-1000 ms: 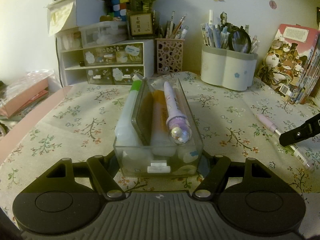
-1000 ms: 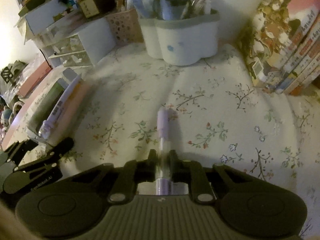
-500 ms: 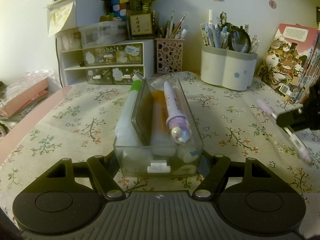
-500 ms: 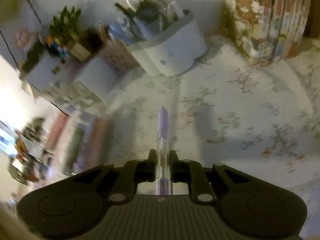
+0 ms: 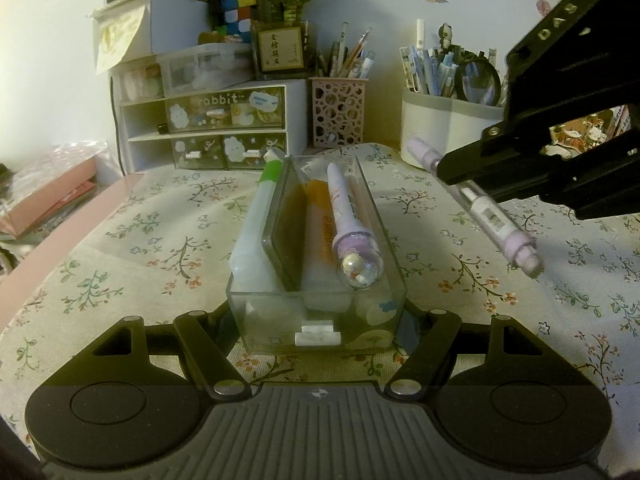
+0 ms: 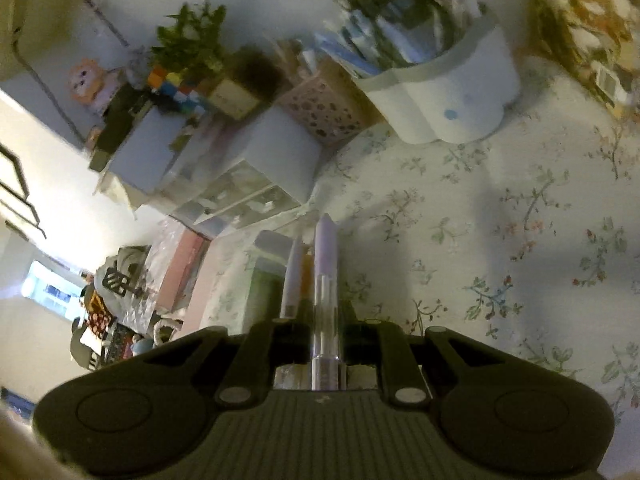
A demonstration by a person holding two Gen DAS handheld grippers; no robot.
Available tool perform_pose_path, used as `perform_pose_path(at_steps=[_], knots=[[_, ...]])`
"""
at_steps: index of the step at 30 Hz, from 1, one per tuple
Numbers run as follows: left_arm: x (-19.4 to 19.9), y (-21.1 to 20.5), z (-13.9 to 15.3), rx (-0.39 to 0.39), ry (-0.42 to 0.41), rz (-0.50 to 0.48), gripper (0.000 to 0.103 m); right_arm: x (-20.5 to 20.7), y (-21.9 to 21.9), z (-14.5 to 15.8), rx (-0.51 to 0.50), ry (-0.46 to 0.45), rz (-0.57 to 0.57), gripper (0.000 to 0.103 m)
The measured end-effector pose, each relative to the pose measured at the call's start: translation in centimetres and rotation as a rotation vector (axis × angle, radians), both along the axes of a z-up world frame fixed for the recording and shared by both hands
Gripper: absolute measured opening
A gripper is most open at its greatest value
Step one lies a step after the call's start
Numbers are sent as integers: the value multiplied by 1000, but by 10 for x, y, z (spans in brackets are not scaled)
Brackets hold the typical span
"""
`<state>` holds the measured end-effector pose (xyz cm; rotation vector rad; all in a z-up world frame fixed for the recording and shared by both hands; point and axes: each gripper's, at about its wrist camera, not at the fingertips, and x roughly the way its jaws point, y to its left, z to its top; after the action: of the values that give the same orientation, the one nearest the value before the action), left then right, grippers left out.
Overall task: Organize stationery
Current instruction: 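Lift the second lavender pen, lower it into the box, release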
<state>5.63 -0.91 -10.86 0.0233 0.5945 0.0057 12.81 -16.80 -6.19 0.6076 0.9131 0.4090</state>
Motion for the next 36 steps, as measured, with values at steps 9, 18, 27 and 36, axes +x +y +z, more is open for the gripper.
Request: perform_pose_path(at_steps=[9,18,27,36], knots=[[0,0,1,-1,1,-3,72,11,29,11,-22,0,54,17],[0,0,1,-1,0,-3,73,23,52,14,-24,14,87,17],[0,0,0,-1,0,-2,73,28,61,11,0,34,93,17],[0,0,1,0,0,-3,73,26,63,9,-17,22,87,19]])
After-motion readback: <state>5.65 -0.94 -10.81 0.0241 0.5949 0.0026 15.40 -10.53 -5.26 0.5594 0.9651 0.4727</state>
